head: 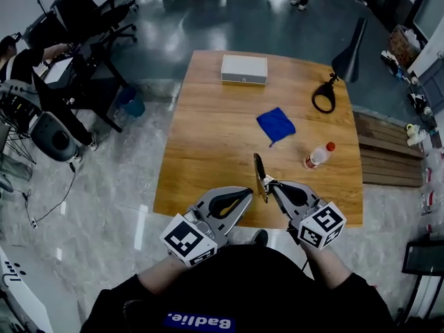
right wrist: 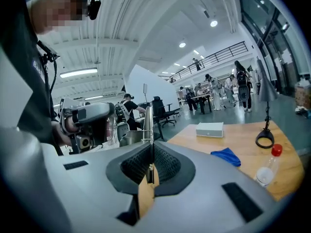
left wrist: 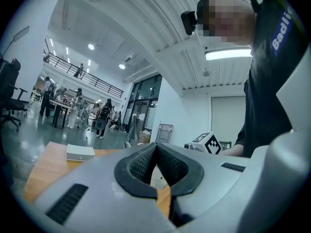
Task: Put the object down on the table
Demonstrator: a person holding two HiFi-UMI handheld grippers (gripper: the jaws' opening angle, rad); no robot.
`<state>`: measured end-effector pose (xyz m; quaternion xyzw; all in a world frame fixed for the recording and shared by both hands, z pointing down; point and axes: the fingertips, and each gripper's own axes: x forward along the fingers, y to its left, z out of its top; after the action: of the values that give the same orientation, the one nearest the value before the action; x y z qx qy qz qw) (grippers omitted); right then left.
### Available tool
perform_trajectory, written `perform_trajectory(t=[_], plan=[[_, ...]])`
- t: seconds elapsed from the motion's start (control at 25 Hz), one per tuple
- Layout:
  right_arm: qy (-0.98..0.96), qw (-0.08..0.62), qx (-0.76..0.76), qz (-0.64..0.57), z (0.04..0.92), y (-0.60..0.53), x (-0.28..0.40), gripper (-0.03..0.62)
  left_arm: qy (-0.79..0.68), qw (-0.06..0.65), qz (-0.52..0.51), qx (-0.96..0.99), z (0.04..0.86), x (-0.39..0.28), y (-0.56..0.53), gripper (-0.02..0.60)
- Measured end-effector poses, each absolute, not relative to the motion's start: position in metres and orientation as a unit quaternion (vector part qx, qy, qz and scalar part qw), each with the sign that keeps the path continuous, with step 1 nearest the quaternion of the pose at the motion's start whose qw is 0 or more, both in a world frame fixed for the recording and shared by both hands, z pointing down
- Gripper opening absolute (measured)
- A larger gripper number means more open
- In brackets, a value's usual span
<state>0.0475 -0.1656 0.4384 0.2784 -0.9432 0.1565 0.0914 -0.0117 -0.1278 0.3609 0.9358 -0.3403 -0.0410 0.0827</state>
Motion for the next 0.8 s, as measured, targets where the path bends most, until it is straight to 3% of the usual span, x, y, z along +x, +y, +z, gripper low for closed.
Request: perform_trajectory(t=[0.36, 0.8], plan=[[-0.939, 0.173, 0.275, 0.113, 0.492, -0.194, 0.056, 0.006, -0.354, 0.091, -0.037, 0.930, 0.369, -0.002, -0.142, 0.008], [-0.908, 0.341, 0.244, 0.016, 0.582, -0.209, 0.064, 0.006, -0.375, 0.106, -0.040, 0.920, 0.368, -0.005, -0.142, 0.008]])
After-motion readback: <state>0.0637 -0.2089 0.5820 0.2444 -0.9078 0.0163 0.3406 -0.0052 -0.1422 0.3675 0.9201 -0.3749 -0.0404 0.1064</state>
